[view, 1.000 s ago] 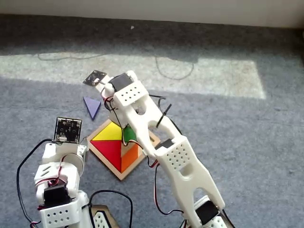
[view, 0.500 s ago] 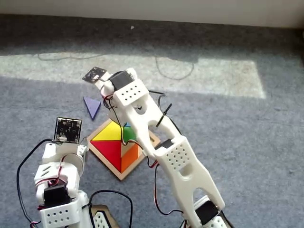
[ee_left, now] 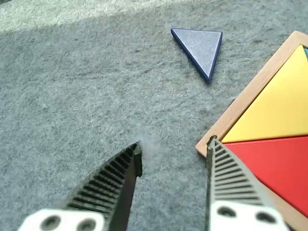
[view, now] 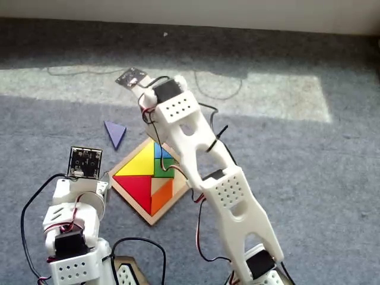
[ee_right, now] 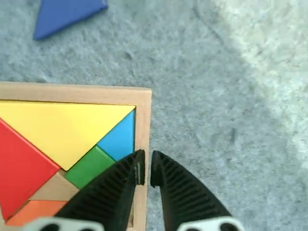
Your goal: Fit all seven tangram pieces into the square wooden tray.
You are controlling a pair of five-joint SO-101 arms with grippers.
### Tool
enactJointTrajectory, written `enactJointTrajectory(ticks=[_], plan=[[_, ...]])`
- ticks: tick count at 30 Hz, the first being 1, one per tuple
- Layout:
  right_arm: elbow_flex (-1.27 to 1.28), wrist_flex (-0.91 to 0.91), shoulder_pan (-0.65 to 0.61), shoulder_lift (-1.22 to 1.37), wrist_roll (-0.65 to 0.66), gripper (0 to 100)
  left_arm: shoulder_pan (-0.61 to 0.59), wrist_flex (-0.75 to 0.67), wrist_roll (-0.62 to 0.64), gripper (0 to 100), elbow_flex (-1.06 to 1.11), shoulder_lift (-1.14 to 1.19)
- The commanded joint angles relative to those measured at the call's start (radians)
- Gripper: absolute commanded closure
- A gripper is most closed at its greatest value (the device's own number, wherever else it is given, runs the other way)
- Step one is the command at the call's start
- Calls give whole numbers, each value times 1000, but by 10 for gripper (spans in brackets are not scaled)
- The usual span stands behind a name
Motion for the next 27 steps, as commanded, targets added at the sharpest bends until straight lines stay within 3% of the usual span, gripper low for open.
enactJointTrajectory(ticks=[1,9,20,27], plan=[[-94,21,65,-33,-15,993,-12,0,3,770,-16,-13],[5,22,153,-271,-97,993,-12,0,3,770,-16,-13],[687,12,214,-840,-95,993,-12,0,5,767,-16,-12],[1104,-134,320,-1156,-95,993,-12,5,5,765,-24,-10]])
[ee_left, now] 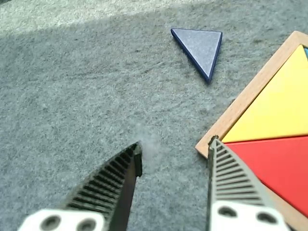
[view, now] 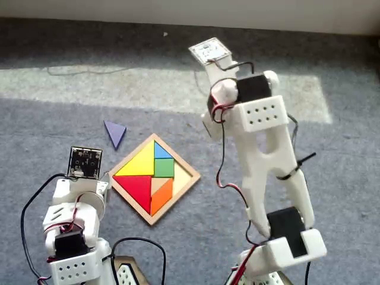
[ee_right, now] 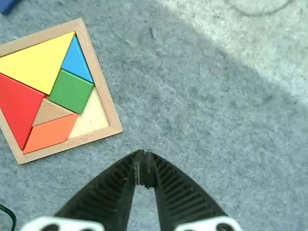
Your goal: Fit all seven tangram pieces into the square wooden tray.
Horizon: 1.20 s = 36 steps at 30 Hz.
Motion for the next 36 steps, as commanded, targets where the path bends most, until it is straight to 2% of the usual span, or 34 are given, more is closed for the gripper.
enactJointTrajectory(ticks=[1,11,18,22,28,33,36], plan=[[217,-107,50,-196,-5,993,-12,6,5,765,-27,-10],[865,-490,209,-564,-3,993,-13,17,3,765,-117,-5],[1133,-753,283,-622,-11,992,-10,140,-78,765,-334,39],[1224,-860,285,-622,-81,992,-7,144,-86,764,-466,240],[1260,-923,286,-633,-103,992,-5,144,-60,764,-682,647],[1264,-944,308,-631,-166,992,44,146,-48,714,-831,946],[1264,-946,318,-624,-166,992,94,144,43,716,-921,1104]])
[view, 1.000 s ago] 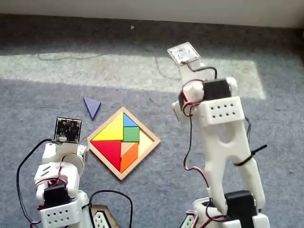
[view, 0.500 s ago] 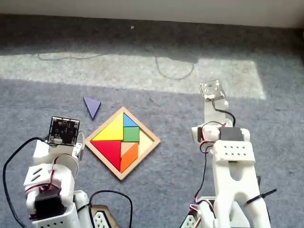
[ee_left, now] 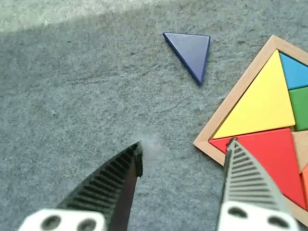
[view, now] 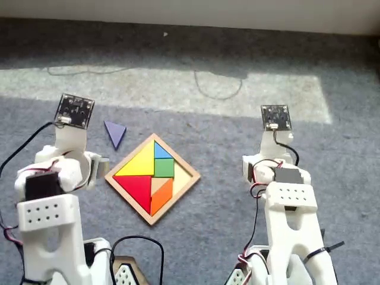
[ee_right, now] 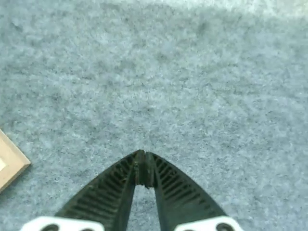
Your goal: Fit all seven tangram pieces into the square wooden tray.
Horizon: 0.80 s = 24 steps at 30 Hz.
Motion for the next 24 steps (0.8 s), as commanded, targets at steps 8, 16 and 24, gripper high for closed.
enactJointTrajectory(ticks=[8,16,24], plan=[[30,-24,13,-28,-5,992,150,2,298,716,-412,530],[31,-24,13,-25,-3,992,145,9,413,718,-693,932],[31,-24,12,-19,-3,992,145,114,486,718,-978,1250]])
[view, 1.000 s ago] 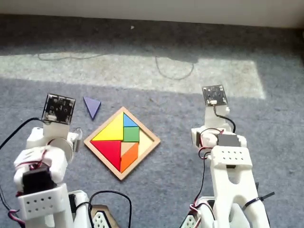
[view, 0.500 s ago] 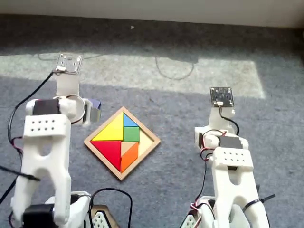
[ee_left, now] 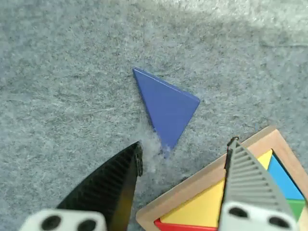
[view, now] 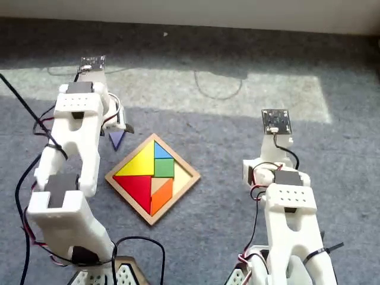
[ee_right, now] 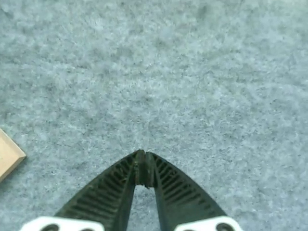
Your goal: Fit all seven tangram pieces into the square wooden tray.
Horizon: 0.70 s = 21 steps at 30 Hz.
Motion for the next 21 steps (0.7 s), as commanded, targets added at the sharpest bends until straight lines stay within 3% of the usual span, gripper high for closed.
enactJointTrajectory(ticks=[1,14,21], plan=[[-5,-21,7,-19,0,992,8,57,15,718,-162,94],[-5,-21,7,-19,0,992,-42,124,17,723,-389,346],[-5,-21,7,-19,2,992,-38,118,9,825,-390,355]])
